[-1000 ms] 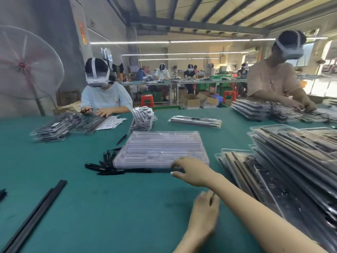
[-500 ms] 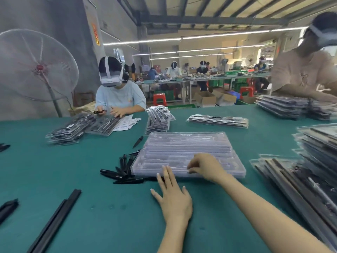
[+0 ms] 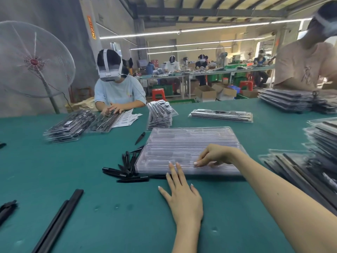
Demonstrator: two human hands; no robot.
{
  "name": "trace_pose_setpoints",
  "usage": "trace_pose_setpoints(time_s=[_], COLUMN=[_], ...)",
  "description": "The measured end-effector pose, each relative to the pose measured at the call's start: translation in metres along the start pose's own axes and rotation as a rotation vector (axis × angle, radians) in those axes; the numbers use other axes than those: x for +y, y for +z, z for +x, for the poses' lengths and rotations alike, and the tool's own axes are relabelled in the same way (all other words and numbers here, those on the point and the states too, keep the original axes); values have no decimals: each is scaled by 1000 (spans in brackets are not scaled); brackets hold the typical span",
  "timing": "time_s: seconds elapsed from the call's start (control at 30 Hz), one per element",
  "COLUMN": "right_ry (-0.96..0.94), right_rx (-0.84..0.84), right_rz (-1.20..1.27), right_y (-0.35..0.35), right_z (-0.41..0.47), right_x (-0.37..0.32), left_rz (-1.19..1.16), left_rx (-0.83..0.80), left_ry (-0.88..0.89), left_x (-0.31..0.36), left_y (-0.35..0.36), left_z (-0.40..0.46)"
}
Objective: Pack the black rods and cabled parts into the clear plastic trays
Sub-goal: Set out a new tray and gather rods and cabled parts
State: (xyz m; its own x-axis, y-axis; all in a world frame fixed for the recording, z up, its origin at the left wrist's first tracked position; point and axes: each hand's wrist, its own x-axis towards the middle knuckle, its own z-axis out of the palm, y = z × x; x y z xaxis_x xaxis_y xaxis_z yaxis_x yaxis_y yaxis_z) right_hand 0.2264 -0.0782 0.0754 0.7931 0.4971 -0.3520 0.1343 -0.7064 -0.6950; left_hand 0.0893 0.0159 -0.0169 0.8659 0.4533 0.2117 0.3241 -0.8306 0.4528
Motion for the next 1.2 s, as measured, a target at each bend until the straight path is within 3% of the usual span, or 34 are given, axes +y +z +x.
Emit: trace_pose_setpoints(time_s=[0.23,0.4,0.7,0.83,0.97,1.2], right_ry=[2,-80,-242,-259,-296,-338], right_rx=[29,83,388,489,506,606], right_rz=[28,-13,-208,-226,-243,-272], right_y=[3,8,36,46,45,50], right_z=[3,4,0,0,0,3], right_x=[-1,5,20,25,25,26], left_rz=[27,106,229,294,329,327], left_rx=[24,23,-4,167,48,42], left_ry=[29,145,196,256,332,309], left_x=[0,2,2,-1,0,-1], left_y=[0,0,-6,-16,-11,-9], left_z=[0,-1,7,17,18,21])
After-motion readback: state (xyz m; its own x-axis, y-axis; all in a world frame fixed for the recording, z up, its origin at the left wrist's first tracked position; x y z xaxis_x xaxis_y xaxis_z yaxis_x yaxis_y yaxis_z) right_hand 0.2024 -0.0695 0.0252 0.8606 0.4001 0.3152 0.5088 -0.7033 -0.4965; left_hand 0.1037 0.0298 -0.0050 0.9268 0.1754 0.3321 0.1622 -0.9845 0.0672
